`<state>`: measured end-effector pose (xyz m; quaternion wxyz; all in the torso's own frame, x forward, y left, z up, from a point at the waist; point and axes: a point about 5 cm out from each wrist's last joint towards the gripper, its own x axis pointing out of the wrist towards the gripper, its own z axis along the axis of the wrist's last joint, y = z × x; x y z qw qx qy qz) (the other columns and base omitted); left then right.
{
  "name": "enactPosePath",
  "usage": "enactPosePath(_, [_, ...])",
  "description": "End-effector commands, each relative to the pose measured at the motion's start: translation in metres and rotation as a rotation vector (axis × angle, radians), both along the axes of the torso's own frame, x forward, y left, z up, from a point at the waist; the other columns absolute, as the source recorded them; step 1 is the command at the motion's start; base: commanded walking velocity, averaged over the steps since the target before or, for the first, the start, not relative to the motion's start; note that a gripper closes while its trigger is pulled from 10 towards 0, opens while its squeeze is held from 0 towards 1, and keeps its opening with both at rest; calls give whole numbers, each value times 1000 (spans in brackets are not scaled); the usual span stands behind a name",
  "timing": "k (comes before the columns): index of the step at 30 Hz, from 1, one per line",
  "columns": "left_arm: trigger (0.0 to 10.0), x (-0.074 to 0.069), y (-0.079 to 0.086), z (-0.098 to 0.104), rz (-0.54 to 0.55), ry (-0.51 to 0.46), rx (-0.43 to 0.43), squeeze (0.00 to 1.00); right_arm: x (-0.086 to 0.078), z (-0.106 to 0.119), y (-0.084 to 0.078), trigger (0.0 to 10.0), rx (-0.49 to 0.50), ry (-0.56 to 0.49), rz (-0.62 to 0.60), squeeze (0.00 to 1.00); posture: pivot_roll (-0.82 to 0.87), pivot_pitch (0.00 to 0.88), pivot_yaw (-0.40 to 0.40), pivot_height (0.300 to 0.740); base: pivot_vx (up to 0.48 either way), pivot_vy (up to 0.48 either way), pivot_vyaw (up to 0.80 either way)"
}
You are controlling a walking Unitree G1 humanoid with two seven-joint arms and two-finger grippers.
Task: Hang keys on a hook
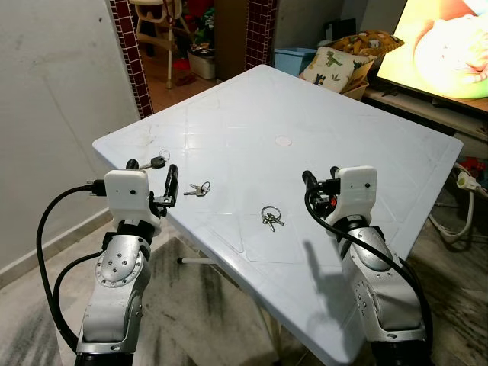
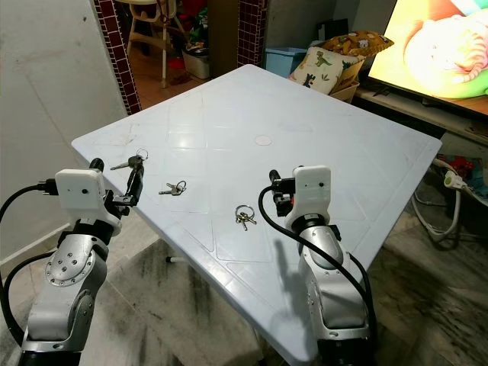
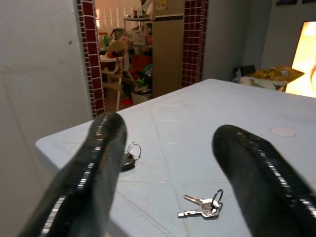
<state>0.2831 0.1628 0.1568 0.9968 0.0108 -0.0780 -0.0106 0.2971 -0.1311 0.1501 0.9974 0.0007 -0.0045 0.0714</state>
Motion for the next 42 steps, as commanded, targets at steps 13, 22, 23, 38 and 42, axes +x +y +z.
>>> enactPosePath(13, [10000, -4, 5, -6, -10, 51, 20, 1000, -3, 3, -2, 10000, 2, 6, 12, 1000, -2, 0, -41, 740, 0, 0, 0])
enactPosePath(22, [10000, -1, 9, -9, -9, 75, 15, 1000, -2, -7, 5, 10000, -126, 82, 61, 1000, 2, 0, -42, 740, 0, 0, 0])
enactPosePath(23, [10000, 0, 12, -13, -10, 96, 4, 1000, -8, -5, 20, 10000, 3, 84, 211, 1000, 1, 0, -42, 740, 0, 0, 0])
enactPosePath(38, [10000, -2, 13, -12, -13, 102, 8, 1000, -3, -6, 0, 10000, 25, 98, 83, 0, 14, 1, -42, 740, 0, 0, 0])
enactPosePath(42, [10000, -4, 11, -16, -13, 113, 12, 1000, 0, -11, -6, 10000, -46, 108, 17, 1000, 18, 0, -44, 740, 0, 0, 0])
